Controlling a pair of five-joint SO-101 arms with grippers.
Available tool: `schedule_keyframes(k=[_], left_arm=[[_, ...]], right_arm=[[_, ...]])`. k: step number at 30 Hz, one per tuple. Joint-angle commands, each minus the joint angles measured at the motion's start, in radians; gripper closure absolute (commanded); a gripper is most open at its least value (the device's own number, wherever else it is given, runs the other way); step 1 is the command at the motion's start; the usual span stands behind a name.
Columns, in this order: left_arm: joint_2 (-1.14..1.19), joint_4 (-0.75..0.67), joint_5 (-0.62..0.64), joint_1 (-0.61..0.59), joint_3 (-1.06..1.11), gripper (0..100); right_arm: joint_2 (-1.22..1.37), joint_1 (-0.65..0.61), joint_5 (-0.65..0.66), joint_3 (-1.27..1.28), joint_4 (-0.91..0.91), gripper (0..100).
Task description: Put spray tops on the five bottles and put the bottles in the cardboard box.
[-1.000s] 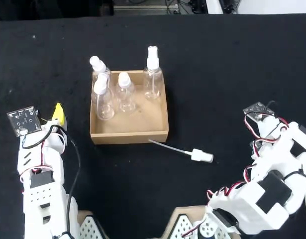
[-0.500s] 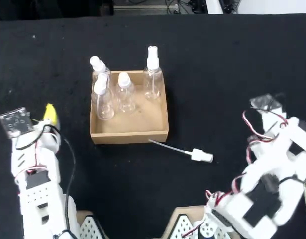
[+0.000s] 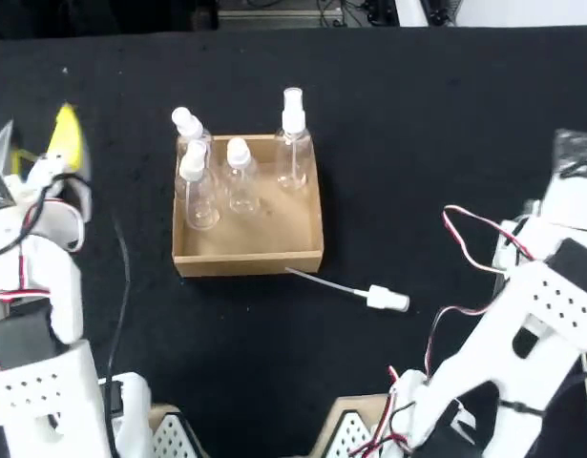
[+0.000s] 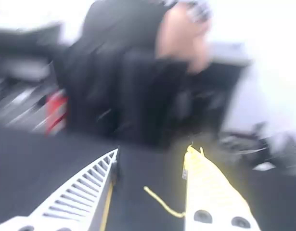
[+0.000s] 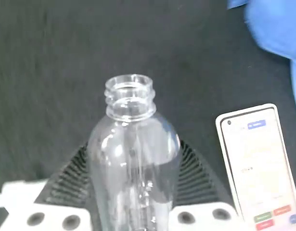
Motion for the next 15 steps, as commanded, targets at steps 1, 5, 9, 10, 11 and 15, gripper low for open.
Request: schedule_keyframes(k=[1,5,9,10,11,15], left_arm=[[0.005,0.006,-0.143,0.282,-0.091,80],[0.006,0.006,-0.420,0.611,0.025,80],[0.023,-0.002,-0.470,0.812,0.191,80],[0.046,-0.005,-0.470,0.854,0.220,80],[0.080,-0.011,-0.470,0.892,0.237,80],[0.287,-0.029,-0.470,1.003,0.239,80]], right_arm=[[-0.073,0.040,-0.120,-0.128,0.026,98.1],[-0.073,0.147,-0.118,-0.202,0.037,98.0],[-0.070,0.227,-0.118,-0.228,0.037,97.8],[-0.065,0.239,-0.118,-0.228,0.032,97.8],[-0.054,0.249,-0.118,-0.229,0.020,97.8],[0.036,0.281,-0.118,-0.283,-0.014,97.9]])
